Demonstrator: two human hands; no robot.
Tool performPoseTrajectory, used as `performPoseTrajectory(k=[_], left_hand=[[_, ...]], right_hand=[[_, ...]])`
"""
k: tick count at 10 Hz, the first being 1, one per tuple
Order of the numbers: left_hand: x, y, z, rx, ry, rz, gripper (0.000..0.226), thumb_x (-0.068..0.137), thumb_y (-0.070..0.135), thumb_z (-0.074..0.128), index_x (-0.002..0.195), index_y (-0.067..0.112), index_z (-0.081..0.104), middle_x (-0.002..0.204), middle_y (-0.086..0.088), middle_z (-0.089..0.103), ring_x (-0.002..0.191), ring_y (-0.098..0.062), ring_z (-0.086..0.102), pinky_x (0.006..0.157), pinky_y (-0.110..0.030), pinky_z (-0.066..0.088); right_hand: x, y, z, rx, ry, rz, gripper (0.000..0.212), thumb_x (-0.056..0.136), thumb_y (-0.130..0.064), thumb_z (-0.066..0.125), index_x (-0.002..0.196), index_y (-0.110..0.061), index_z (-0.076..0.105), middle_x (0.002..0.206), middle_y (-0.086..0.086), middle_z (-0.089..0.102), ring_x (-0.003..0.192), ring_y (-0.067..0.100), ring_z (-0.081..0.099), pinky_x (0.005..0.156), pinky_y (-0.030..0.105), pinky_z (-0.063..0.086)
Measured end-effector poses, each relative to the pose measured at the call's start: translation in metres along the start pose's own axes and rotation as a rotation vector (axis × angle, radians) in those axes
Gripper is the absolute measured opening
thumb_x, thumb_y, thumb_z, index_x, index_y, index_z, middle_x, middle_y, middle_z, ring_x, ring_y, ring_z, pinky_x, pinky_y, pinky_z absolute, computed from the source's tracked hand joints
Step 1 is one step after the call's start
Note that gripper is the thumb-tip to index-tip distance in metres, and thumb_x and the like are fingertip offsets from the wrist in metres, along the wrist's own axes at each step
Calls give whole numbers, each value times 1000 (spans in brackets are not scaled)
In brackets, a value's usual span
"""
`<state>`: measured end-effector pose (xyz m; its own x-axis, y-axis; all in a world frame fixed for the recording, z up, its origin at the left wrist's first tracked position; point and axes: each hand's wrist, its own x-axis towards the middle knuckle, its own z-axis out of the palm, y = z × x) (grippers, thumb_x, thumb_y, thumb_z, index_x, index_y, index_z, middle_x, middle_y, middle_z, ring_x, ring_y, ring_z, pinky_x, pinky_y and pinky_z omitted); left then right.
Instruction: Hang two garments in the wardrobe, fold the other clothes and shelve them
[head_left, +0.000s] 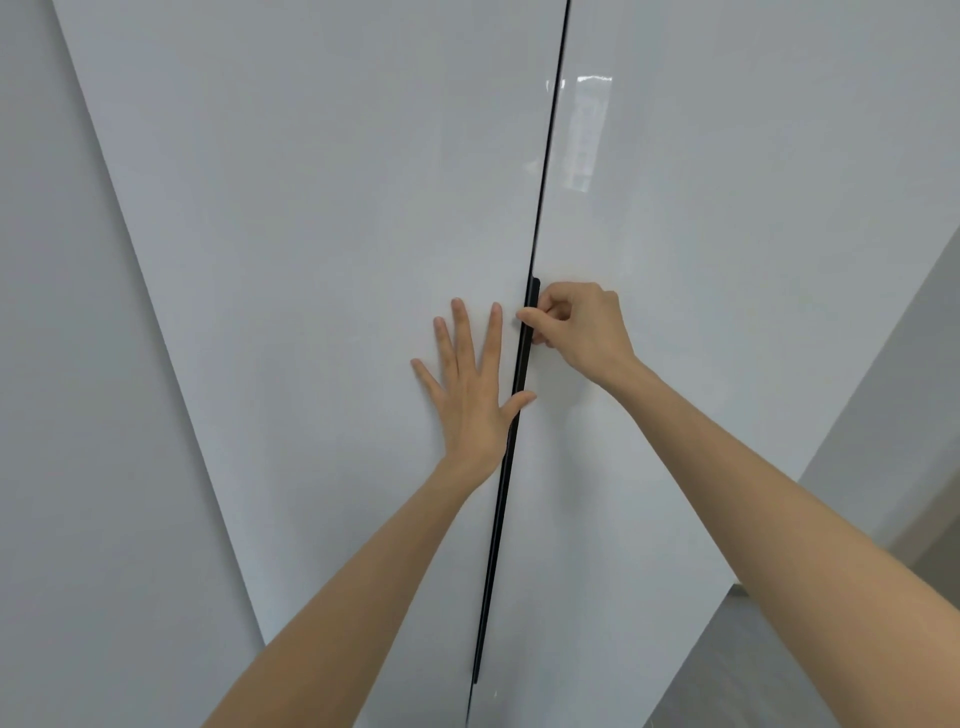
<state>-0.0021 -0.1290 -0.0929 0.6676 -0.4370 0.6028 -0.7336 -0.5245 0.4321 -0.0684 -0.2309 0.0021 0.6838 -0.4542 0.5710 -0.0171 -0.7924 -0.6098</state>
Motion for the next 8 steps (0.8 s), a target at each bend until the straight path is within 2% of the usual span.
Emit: performPoseTrajectory(k=[4, 6, 7, 8], left_hand=[[-1, 1, 1, 14, 2, -12, 105, 81, 48, 66, 148, 37, -14, 152, 2, -32, 141, -23, -29, 111, -65, -3], [-4, -8, -11, -71, -68, 66, 93, 89, 42, 60, 146, 40, -13, 152, 7, -33, 142, -20, -28, 111, -63, -3], [-13, -12, -24, -163, -89, 101, 75, 97, 35, 50, 148, 40, -3, 156, 12, -23, 144, -14, -22, 112, -56, -6], [-24, -16, -34, -257, -93, 55, 62, 100, 25, 44, 150, 37, 9, 160, 10, -1, 147, -14, -3, 118, -51, 2]], right_hand=[[-2, 0, 5, 16, 20, 43, 21, 86, -21, 69, 71, -10, 60, 65, 2, 66, 59, 9, 66, 71, 34, 58], [-10, 0, 7, -45, -29, 93, 15, 91, -27, 62, 85, -14, 57, 81, 5, 69, 76, 20, 68, 73, 31, 54], [-24, 2, 6, 16, -49, 170, 14, 92, -31, 59, 95, -18, 59, 90, 2, 68, 83, 20, 67, 77, 34, 54], [-41, 1, 1, 89, -20, 231, 11, 92, -31, 57, 92, -21, 61, 84, -5, 70, 77, 13, 67, 74, 33, 55]])
